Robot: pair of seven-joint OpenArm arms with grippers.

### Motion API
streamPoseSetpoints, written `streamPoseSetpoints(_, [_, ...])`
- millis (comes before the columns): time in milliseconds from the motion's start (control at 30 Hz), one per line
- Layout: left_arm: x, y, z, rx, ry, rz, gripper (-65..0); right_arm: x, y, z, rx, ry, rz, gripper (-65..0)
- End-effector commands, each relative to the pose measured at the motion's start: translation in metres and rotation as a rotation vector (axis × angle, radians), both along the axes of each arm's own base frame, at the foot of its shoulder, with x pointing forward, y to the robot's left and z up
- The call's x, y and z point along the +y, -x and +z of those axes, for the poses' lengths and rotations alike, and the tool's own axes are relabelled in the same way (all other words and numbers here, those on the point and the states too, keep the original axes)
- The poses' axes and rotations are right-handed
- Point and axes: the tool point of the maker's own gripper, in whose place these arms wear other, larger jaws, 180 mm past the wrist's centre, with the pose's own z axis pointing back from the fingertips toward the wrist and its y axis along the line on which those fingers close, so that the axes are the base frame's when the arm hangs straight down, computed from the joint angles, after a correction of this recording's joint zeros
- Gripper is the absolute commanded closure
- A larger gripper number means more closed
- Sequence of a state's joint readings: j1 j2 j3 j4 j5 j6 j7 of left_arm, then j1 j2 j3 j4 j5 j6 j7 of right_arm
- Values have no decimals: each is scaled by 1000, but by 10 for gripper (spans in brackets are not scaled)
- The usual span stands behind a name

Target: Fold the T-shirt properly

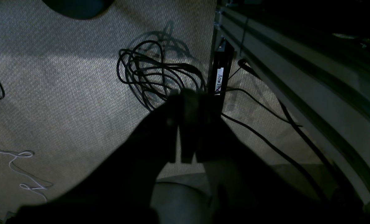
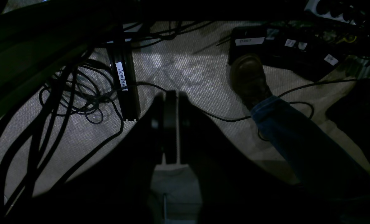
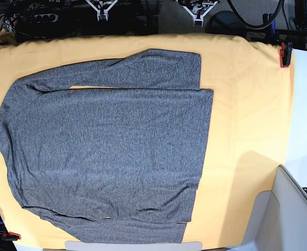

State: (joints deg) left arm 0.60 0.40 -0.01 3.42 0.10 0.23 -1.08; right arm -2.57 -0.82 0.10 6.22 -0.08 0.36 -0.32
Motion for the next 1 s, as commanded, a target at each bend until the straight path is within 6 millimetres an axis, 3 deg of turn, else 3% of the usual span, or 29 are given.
streamPoseSetpoints(0, [1, -1, 0, 0, -2, -5, 0, 0, 1, 0, -2, 2, -6, -1])
streamPoseSetpoints(300, [1, -2, 0, -5, -2, -5, 0, 0, 2, 0, -1, 2, -6, 0])
streamPoseSetpoints(367, [3, -17, 1, -43, -6, -4, 0, -2, 14, 0, 16, 6, -5, 0])
streamPoseSetpoints(433, [6, -12, 3, -69, -14, -4, 0, -7, 12, 2, -4, 14, -4, 0])
streamPoseSetpoints(533, [12, -22, 10, -149, -30, -4, 0, -16, 17, 6, -36, 28, -1, 0])
streamPoseSetpoints(633, [17, -15, 19, -190, -43, -6, 0, -28, 27, 11, -56, 50, 6, 0])
streamPoseSetpoints(833, [23, -9, 36, -252, -59, -7, 0, -49, 39, 32, -130, 88, 24, 0])
streamPoseSetpoints(967, [28, -11, 53, -313, -72, -9, 0, -71, 32, 60, -224, 122, 58, 0])
